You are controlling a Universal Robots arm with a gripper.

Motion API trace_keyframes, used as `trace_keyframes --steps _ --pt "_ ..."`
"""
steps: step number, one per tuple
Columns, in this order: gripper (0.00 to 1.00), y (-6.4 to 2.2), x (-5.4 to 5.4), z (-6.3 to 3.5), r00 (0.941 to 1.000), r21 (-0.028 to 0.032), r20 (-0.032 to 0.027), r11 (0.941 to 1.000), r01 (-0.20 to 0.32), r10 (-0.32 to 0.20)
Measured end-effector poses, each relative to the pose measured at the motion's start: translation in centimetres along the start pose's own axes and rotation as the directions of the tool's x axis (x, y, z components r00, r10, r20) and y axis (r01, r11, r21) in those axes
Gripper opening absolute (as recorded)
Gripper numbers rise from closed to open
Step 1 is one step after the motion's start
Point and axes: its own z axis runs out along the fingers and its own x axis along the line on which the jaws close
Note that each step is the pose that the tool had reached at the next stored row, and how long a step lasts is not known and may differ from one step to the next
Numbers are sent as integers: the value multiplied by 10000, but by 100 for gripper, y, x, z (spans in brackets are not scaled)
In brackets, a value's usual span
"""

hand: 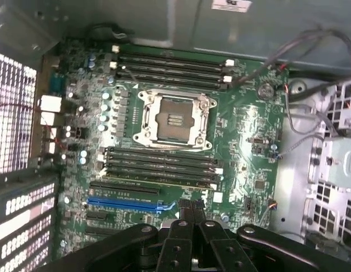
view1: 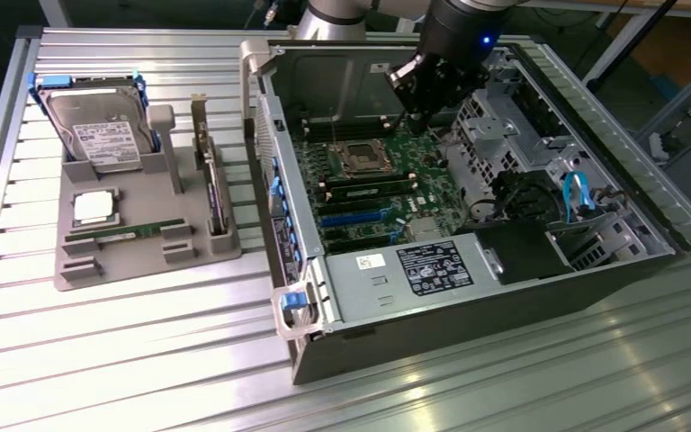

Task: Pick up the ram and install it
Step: 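Press down the ram until it locks into place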

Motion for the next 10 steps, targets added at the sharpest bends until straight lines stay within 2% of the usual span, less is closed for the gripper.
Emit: trace_keyframes --steps 4,10 --pt "10 0 0 3 9969 14 24 9969 -789 789" --pt "10 0 4 4 9964 16 27 9964 -845 845"
